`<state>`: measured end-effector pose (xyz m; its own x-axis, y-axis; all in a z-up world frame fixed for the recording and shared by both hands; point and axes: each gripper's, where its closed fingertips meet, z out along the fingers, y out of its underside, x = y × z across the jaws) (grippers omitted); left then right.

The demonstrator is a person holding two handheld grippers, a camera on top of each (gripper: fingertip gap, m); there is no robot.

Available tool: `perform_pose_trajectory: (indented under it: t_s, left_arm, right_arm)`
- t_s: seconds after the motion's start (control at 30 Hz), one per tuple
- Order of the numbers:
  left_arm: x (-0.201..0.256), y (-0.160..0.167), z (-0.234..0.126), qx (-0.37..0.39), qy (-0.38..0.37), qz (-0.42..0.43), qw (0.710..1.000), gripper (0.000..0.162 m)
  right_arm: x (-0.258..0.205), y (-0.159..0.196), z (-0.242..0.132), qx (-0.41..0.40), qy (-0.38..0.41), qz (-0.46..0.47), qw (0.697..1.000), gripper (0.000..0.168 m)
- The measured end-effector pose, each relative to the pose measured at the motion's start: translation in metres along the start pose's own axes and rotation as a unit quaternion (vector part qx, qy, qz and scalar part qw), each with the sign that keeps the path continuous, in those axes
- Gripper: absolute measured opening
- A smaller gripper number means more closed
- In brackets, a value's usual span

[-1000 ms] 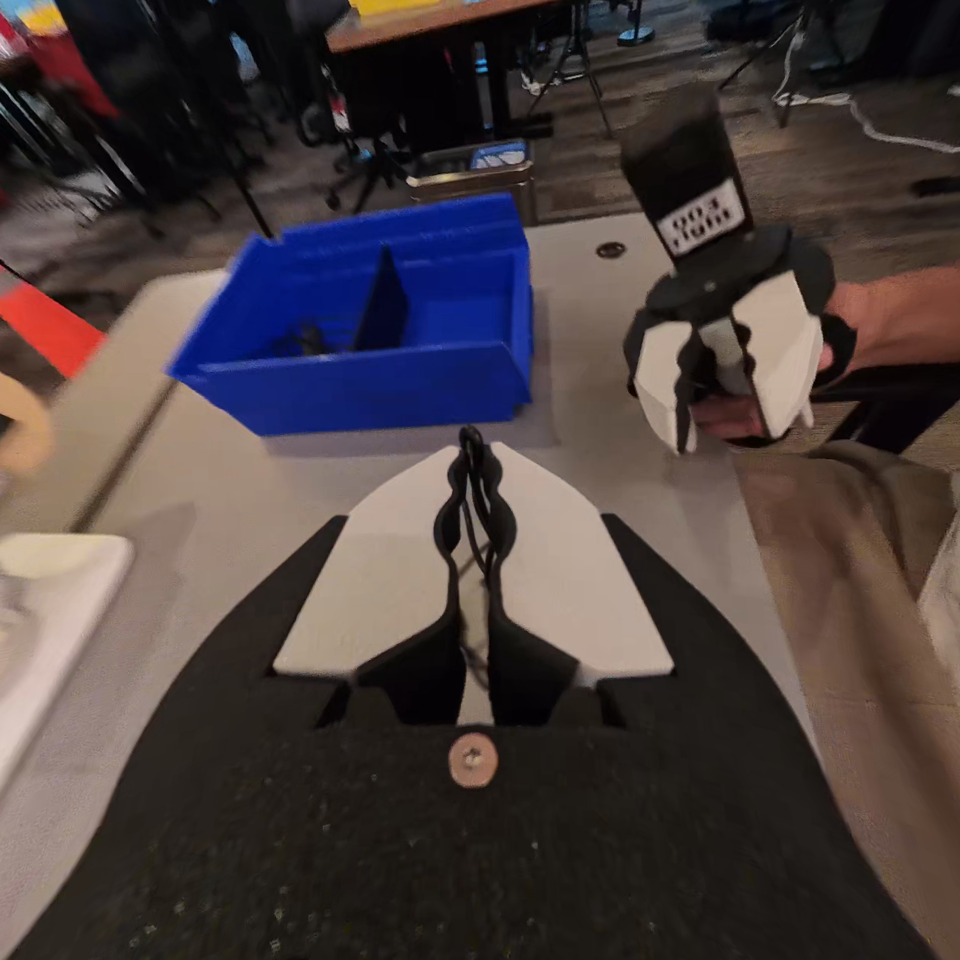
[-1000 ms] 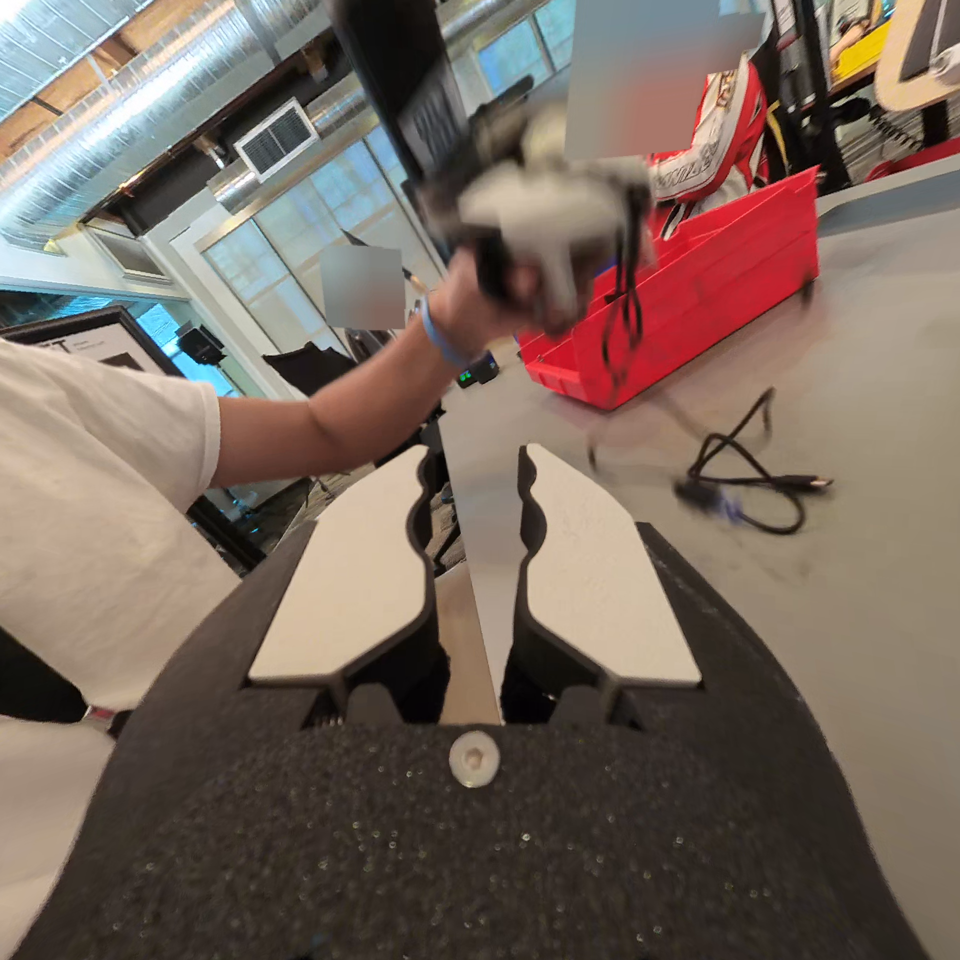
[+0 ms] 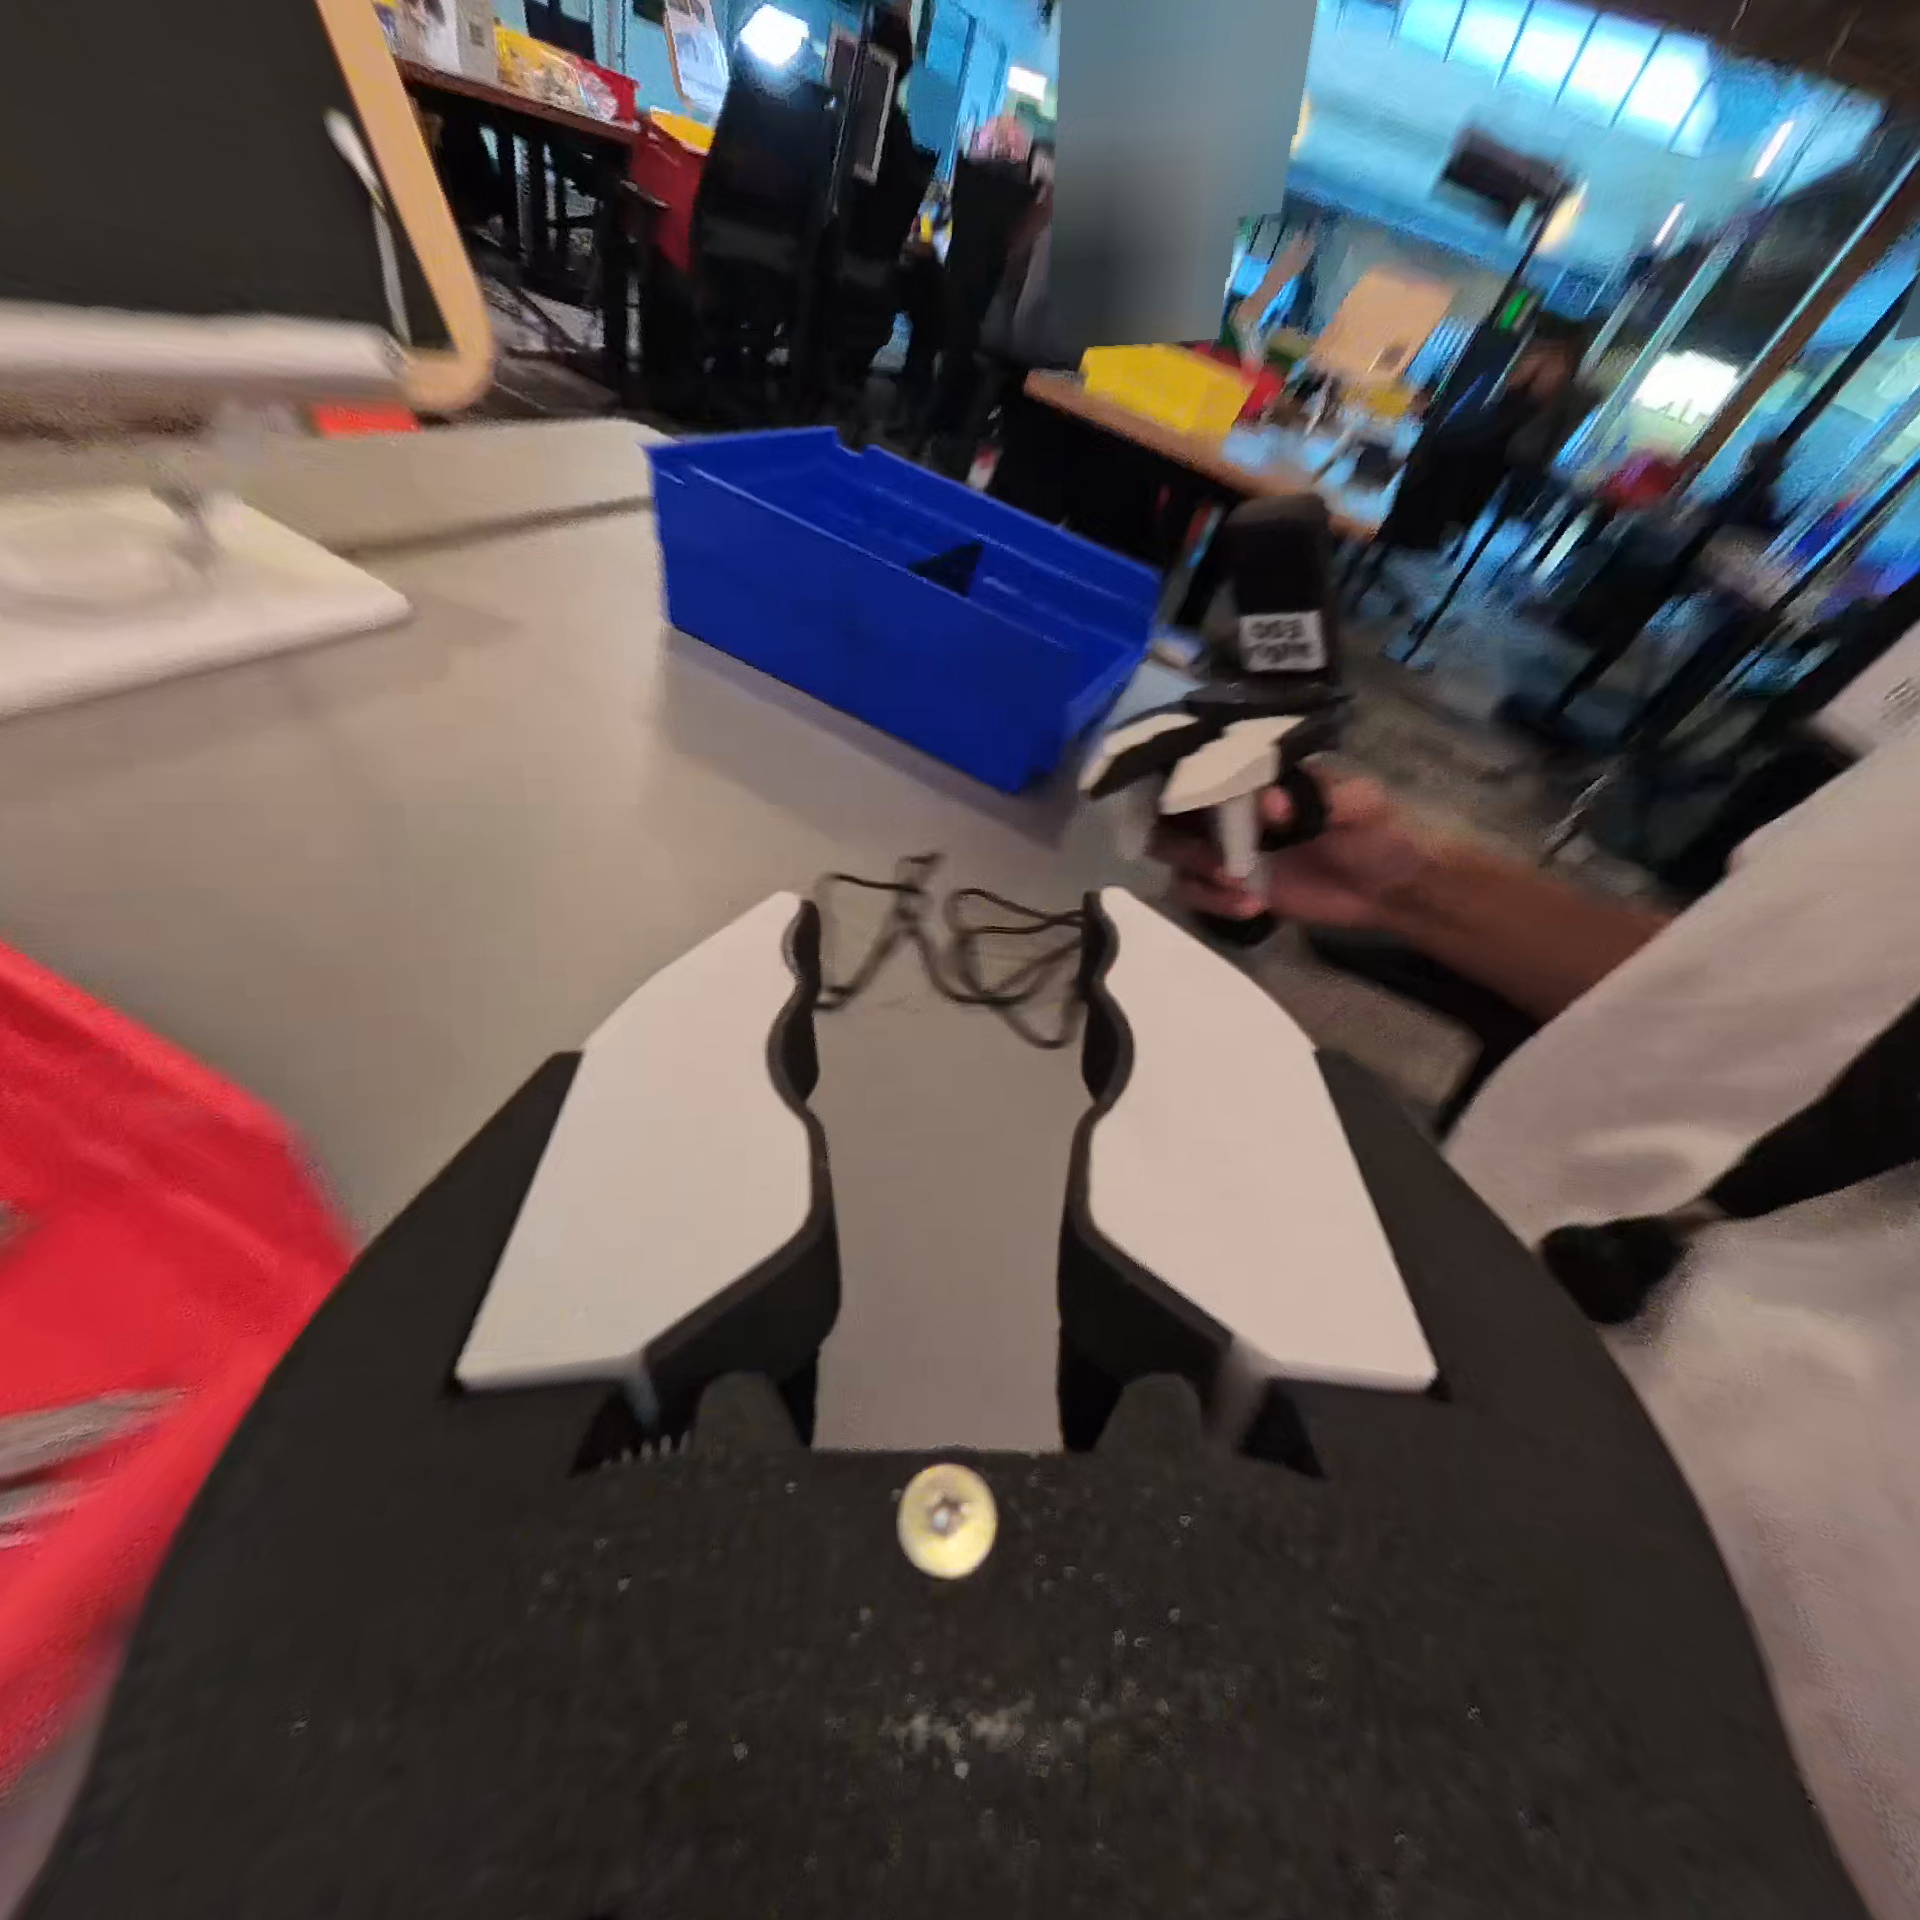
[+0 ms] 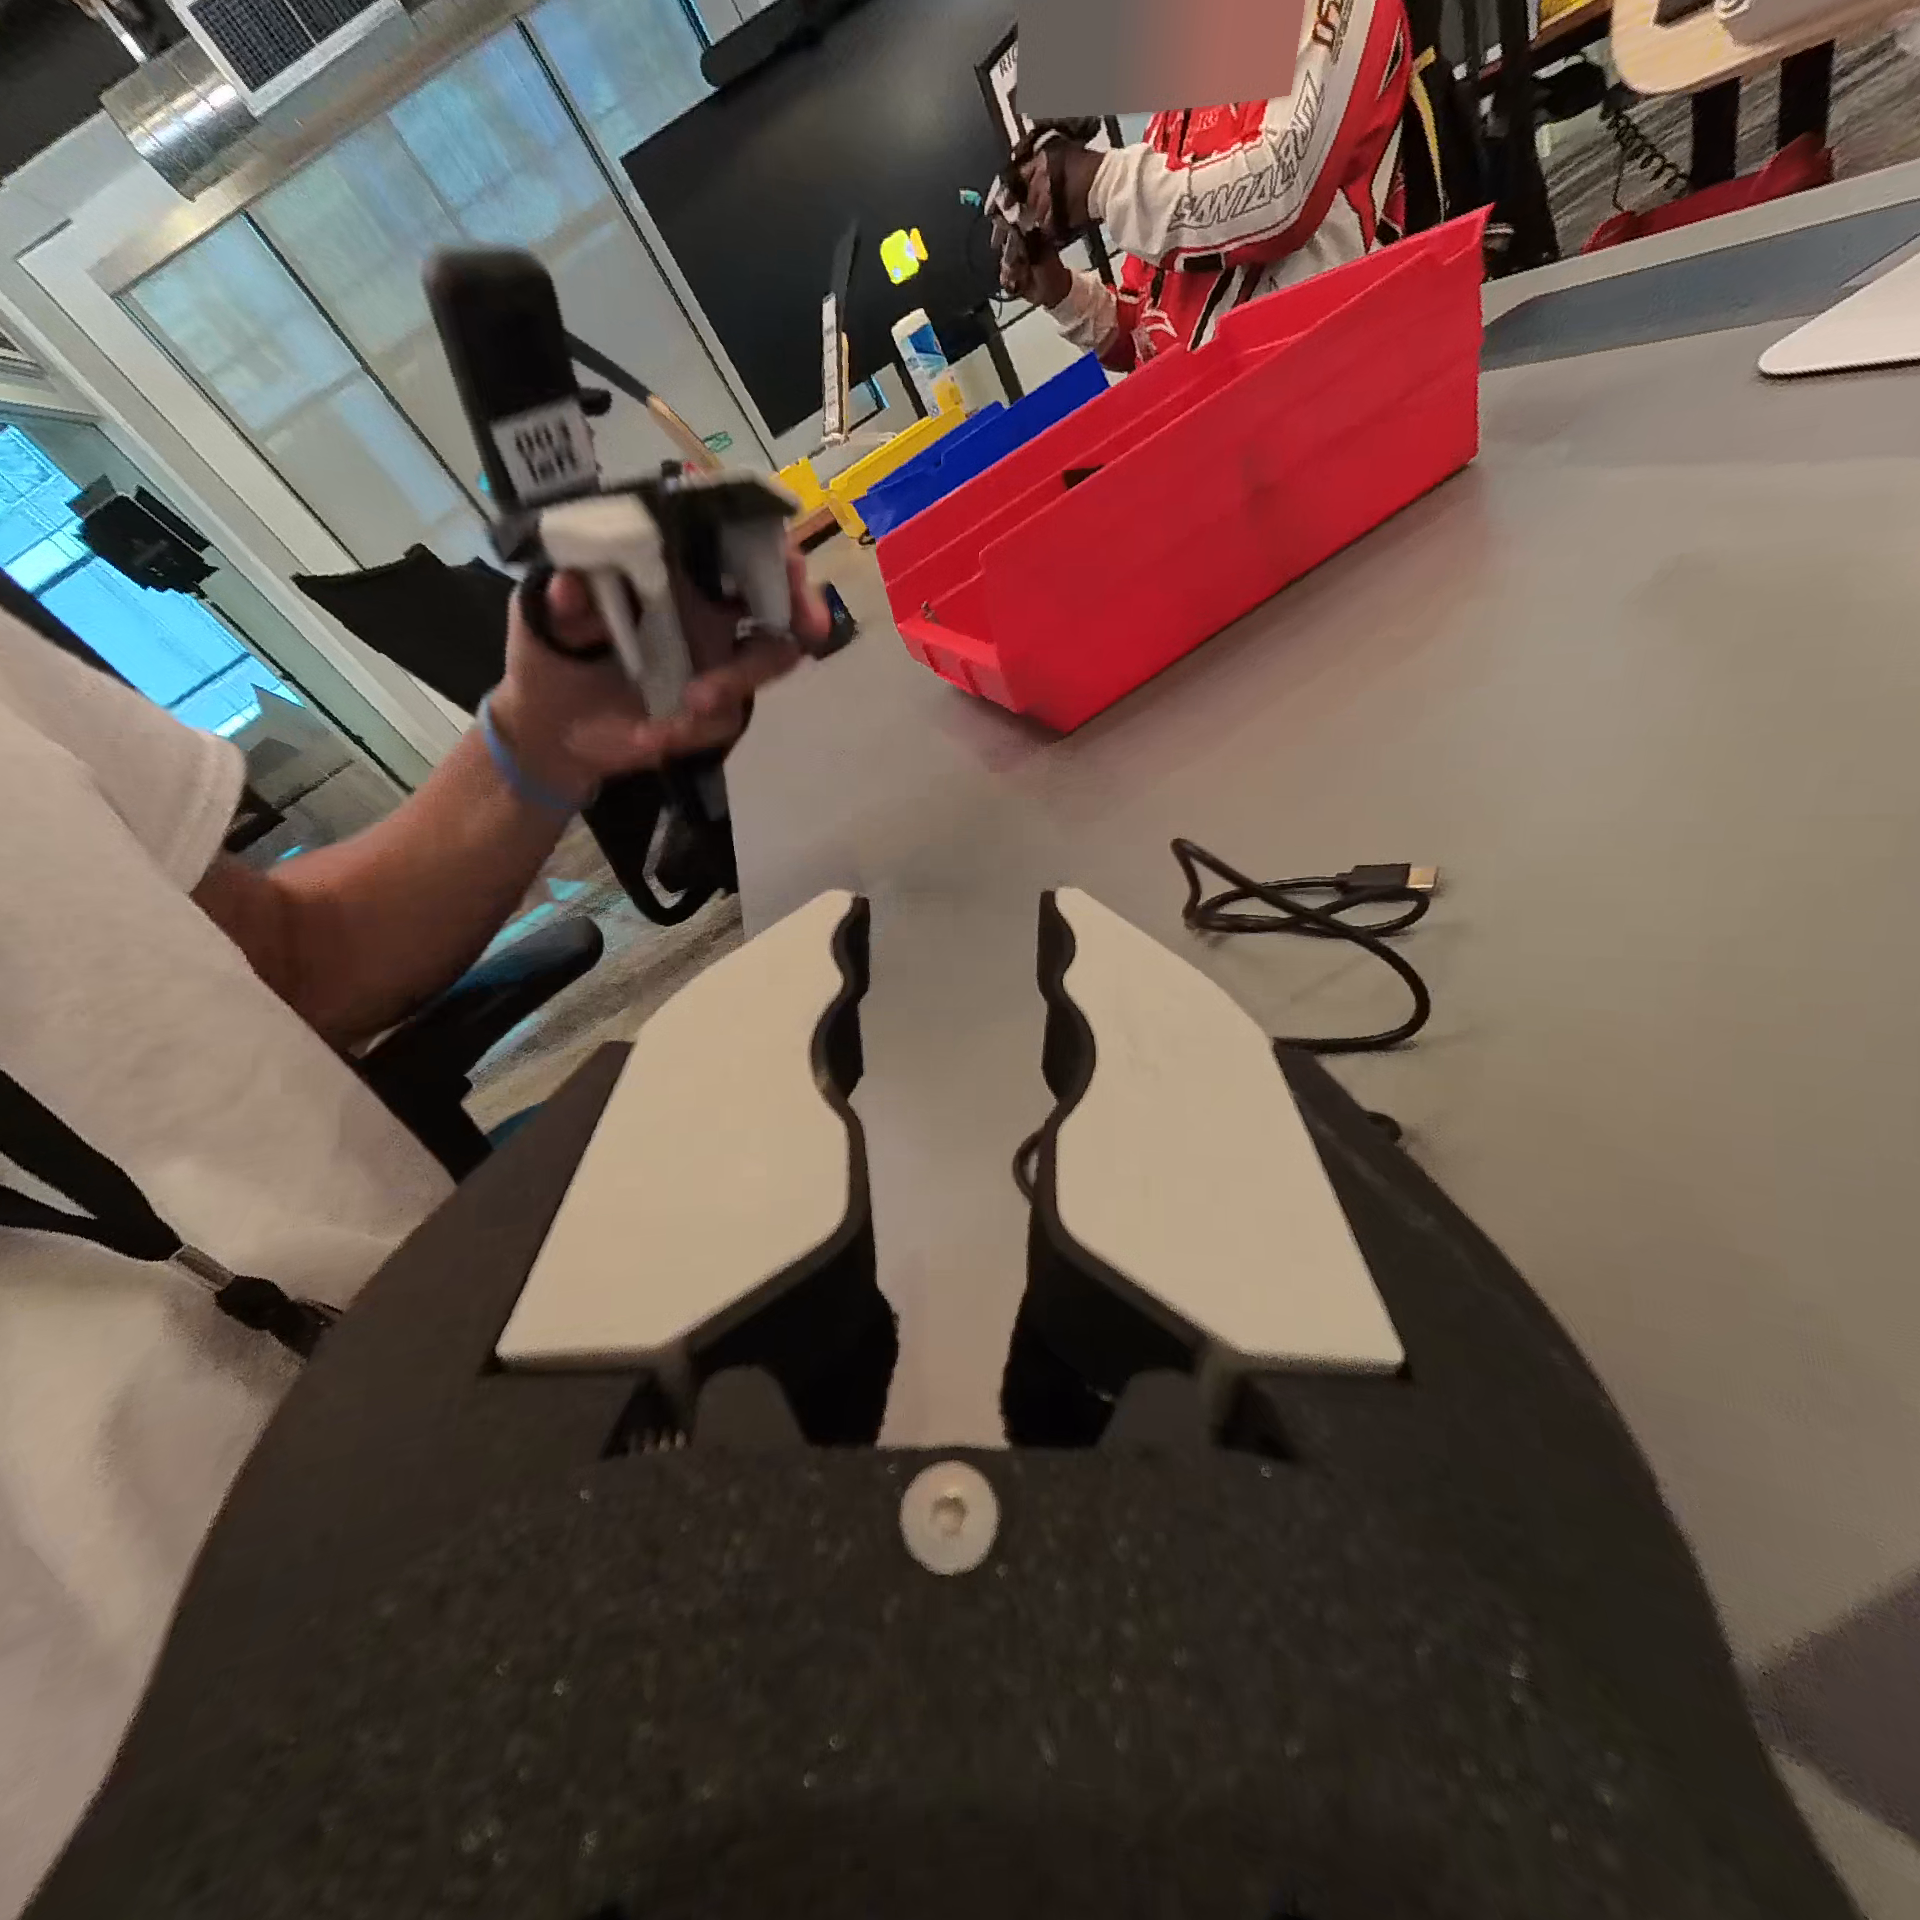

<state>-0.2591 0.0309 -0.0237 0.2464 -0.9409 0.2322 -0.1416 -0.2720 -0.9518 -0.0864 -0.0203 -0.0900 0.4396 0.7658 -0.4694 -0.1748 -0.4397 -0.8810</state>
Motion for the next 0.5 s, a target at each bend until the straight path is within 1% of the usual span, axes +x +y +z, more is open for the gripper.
perform_pose_trajectory:
  t_s: [0.03, 0.07, 0.1, 0.13, 0.2, 0.23, 0.3, 0.33, 0.4, 0.43, 0.47, 0.5]
  left_arm:
    - [-0.022, -0.012, -0.006, -0.034, -0.032, 0.041, 0.998, 0.042]
    - [-0.050, -0.022, -0.011, -0.080, -0.065, 0.075, 0.992, 0.041]
    - [-0.080, -0.028, -0.015, -0.129, -0.089, 0.099, 0.983, 0.047]
    - [-0.113, -0.032, -0.019, -0.177, -0.116, 0.112, 0.971, 0.052]
    - [-0.188, -0.034, -0.025, -0.268, -0.185, 0.128, 0.937, 0.052]
    - [-0.224, -0.029, -0.029, -0.315, -0.215, 0.133, 0.915, 0.052]
    - [-0.285, -0.014, -0.033, -0.390, -0.256, 0.116, 0.877, 0.050]
    - [-0.306, -0.002, -0.032, -0.420, -0.260, 0.095, 0.864, 0.043]
    - [-0.336, 0.023, -0.029, -0.471, -0.258, 0.049, 0.842, 0.027]
    - [-0.351, 0.032, -0.029, -0.487, -0.267, 0.042, 0.830, 0.028]
    - [-0.362, 0.039, -0.027, -0.495, -0.271, 0.037, 0.825, 0.028]
    - [-0.370, 0.045, -0.023, -0.497, -0.269, 0.026, 0.825, 0.030]
  right_arm:
    - [0.001, -0.001, 0.001, 0.003, -0.005, 0.004, 1.000, 0.030]
    - [0.000, -0.003, 0.003, 0.005, -0.012, 0.009, 1.000, 0.030]
    - [-0.002, -0.004, 0.005, 0.007, -0.021, 0.014, 1.000, 0.030]
    - [-0.004, -0.004, 0.007, 0.009, -0.030, 0.019, 0.999, 0.030]
    - [-0.007, -0.003, 0.011, 0.006, -0.044, 0.027, 0.999, 0.030]
    - [-0.010, -0.001, 0.013, 0.002, -0.049, 0.029, 0.998, 0.031]
    - [-0.014, 0.002, 0.015, -0.008, -0.056, 0.025, 0.998, 0.031]
    - [-0.016, 0.004, 0.015, -0.012, -0.058, 0.021, 0.998, 0.031]
    - [-0.020, 0.007, 0.015, -0.019, -0.063, 0.016, 0.998, 0.031]
    - [-0.021, 0.008, 0.014, -0.021, -0.066, 0.015, 0.997, 0.031]
    - [-0.022, 0.009, 0.013, -0.022, -0.068, 0.015, 0.997, 0.031]
    - [-0.023, 0.009, 0.011, -0.022, -0.070, 0.016, 0.997, 0.031]
